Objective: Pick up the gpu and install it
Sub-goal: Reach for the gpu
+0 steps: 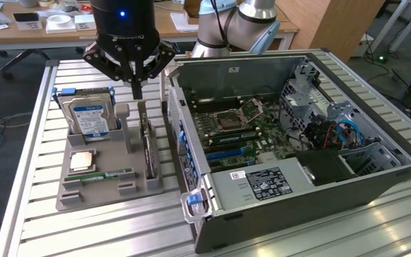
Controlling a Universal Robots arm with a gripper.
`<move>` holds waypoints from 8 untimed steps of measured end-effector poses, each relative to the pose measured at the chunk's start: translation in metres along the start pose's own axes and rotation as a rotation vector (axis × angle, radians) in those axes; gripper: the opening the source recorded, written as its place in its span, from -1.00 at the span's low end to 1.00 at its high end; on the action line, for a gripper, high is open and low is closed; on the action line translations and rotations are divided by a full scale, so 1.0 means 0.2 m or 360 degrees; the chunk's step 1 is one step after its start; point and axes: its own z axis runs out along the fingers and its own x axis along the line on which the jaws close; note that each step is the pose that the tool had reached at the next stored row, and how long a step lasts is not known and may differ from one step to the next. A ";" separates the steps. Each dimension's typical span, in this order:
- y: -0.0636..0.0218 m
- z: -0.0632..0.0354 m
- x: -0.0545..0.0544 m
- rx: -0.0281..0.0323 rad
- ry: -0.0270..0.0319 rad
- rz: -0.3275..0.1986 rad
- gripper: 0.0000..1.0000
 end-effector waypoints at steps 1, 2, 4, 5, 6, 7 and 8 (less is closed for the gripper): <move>0.000 0.001 0.00 0.00000 0.00000 0.0000 -0.79; 0.000 0.003 0.00 -0.00003 -0.00003 0.0000 -0.79; 0.000 0.005 0.00 -0.00001 -0.00001 0.0000 -0.79; 0.000 0.005 0.00 -0.00001 -0.00001 0.0000 -0.79; 0.000 0.005 0.00 0.00000 -0.00001 0.0000 -0.79; 0.000 0.005 0.00 0.00000 -0.00001 0.0000 -0.79; 0.000 0.006 0.00 -0.00002 -0.00002 0.0000 -0.79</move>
